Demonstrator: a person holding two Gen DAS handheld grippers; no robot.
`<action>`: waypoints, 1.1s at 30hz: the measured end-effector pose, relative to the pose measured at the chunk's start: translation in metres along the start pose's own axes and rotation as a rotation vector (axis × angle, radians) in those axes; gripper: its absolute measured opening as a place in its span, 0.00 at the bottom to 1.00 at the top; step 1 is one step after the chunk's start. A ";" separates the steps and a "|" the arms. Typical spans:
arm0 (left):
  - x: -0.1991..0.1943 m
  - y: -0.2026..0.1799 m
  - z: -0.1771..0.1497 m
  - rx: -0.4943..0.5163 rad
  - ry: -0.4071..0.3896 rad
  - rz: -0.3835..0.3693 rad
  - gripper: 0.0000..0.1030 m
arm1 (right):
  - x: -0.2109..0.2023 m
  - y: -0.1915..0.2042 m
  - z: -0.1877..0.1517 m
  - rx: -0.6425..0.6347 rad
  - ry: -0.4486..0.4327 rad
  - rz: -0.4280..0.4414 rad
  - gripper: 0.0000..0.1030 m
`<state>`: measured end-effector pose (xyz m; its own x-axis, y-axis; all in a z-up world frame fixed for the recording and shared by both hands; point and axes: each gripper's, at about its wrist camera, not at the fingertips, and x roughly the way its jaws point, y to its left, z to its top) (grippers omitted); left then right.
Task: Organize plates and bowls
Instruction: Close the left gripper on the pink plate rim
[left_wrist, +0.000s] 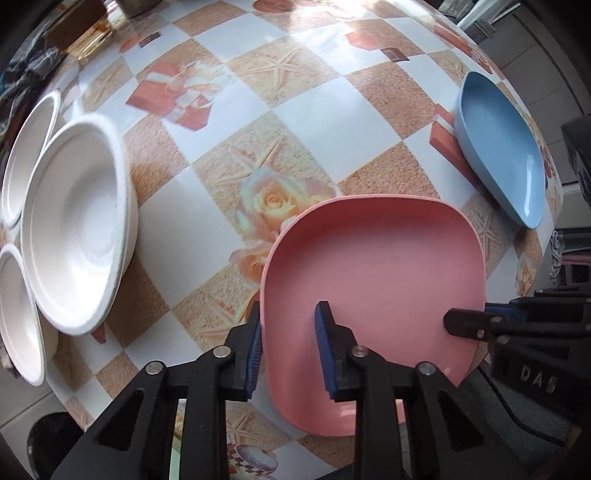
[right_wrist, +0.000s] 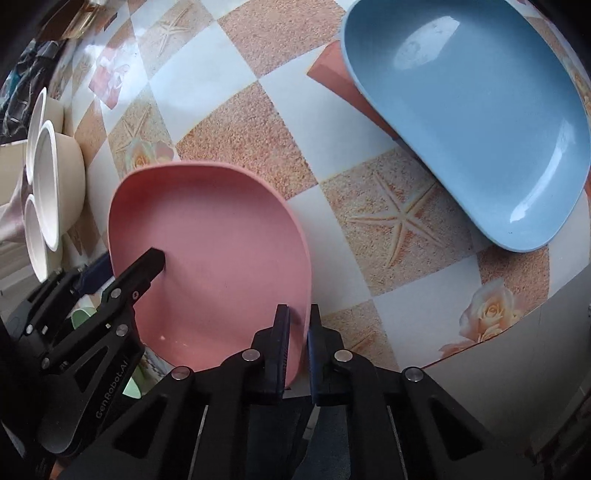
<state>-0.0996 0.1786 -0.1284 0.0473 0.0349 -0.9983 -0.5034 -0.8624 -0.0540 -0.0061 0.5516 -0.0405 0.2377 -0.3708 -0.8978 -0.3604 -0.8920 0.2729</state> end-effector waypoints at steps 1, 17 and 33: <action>0.004 0.004 0.000 -0.006 0.006 -0.003 0.26 | 0.001 0.002 0.000 -0.006 0.005 0.007 0.10; -0.008 0.006 -0.050 -0.074 -0.016 0.022 0.26 | 0.009 0.046 -0.026 -0.144 0.028 -0.046 0.11; -0.047 0.049 -0.098 -0.160 -0.003 0.018 0.26 | 0.010 0.136 -0.043 -0.274 0.062 -0.034 0.11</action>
<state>-0.0418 0.0851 -0.0822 0.0365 0.0197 -0.9991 -0.3601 -0.9324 -0.0315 -0.0140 0.4153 0.0022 0.3028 -0.3471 -0.8876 -0.0964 -0.9377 0.3338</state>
